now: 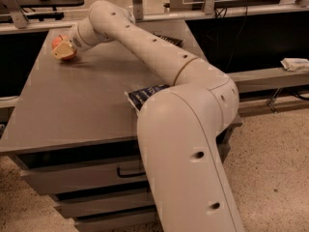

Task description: Pick apple

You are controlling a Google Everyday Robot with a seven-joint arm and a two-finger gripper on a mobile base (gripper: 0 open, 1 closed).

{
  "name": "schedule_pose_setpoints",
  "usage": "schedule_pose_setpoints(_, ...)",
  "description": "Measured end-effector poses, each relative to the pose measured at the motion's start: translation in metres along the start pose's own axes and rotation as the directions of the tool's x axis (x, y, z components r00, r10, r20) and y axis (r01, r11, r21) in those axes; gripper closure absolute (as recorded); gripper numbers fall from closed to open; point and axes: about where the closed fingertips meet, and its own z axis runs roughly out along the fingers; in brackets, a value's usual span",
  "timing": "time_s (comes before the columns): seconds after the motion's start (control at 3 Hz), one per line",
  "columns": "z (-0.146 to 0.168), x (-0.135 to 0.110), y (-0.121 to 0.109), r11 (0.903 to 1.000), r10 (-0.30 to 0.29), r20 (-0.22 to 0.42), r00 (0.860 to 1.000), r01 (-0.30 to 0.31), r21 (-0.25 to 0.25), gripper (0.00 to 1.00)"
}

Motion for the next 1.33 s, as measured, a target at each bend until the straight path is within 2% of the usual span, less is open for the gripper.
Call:
schedule_pose_setpoints(0.33,-0.021,-0.002,-0.003,0.9999,-0.011,0.034,0.999,0.01,0.011,0.62)
schedule_pose_setpoints(0.67,-0.069,-0.01,-0.003,0.9993,-0.033,0.1,0.994,0.035,-0.015,0.85)
schedule_pose_setpoints(1.0,-0.122,-0.014,-0.004,0.9942,-0.058,0.201,0.978,0.074,-0.078,1.0)
schedule_pose_setpoints(1.33,-0.174,-0.016,-0.009,0.9765,-0.06,0.331,0.942,0.124,-0.177,1.0)
